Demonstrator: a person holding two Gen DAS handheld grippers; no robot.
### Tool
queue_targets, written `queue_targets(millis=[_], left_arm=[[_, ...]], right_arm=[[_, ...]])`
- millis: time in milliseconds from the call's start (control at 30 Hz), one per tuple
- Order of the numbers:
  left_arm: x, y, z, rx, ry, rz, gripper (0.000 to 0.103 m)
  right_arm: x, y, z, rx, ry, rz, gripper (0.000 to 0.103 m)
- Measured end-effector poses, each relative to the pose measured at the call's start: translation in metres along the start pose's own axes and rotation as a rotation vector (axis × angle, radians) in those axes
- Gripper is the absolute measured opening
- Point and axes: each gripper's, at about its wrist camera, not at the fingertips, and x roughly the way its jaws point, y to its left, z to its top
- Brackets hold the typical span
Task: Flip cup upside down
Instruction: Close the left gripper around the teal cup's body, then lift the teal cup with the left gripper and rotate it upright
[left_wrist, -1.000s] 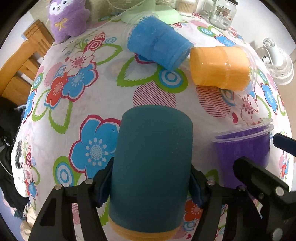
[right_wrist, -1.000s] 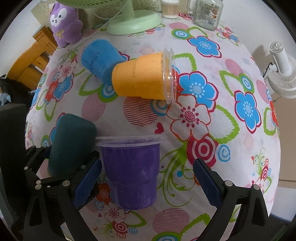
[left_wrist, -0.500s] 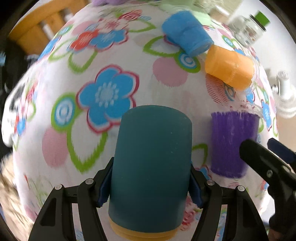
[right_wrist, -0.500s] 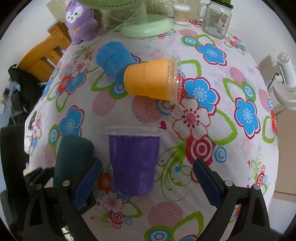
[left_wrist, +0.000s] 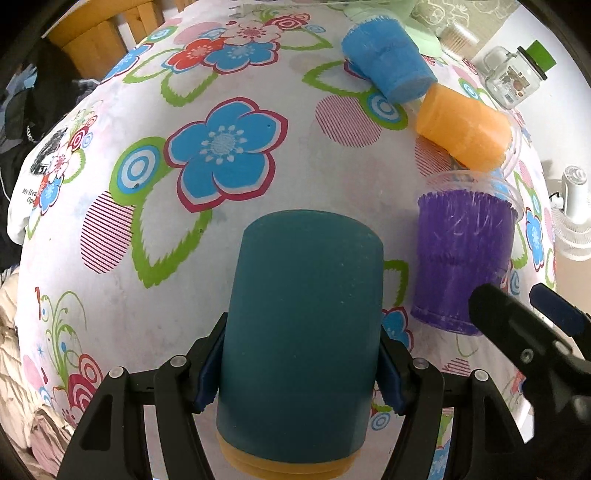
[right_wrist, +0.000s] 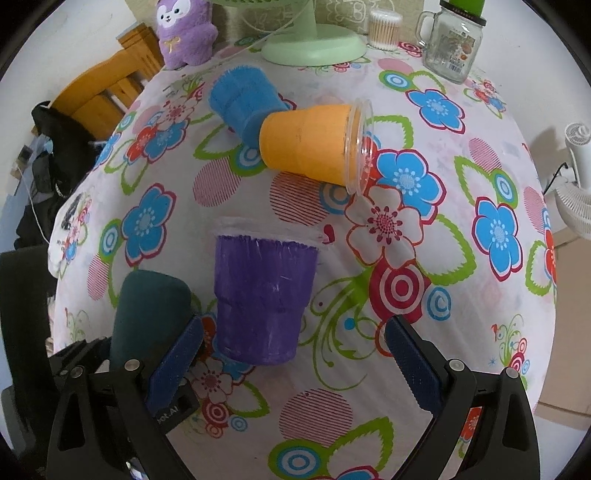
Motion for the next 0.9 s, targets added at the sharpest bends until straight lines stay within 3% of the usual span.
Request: queue_targets(millis=[133,233,300,633,900], left_arm=[[0.005,-0.001,0.003,0.018,-0.02,0.029,0.073],[0.005,-0.028,0.014,0.043,-0.003,0.083,0.082],[0.001,-0.042,0.013,0.072,-0.009,0.113,0.083],[-0.073,-0.034,0.015,0.088,-0.016,0.036,0.09],[-0.085,0.007,0.027,0.254,-0.037,0.047,0.091]], right_arm=[[0.002,-0.001,-0.001,0.003,0.0,0.005,0.1],[0.0,0.001,-0.002,-0.003,-0.003,0.009,0.1],[-0.004,0.001,-0.003,-0.003,-0.009,0.012,0.1],[-0.041,0.003,-0.009,0.073,-0.072,0.068,0.1],[-0.054,0.027,-0.013,0.175,-0.094,0.076,0.1]])
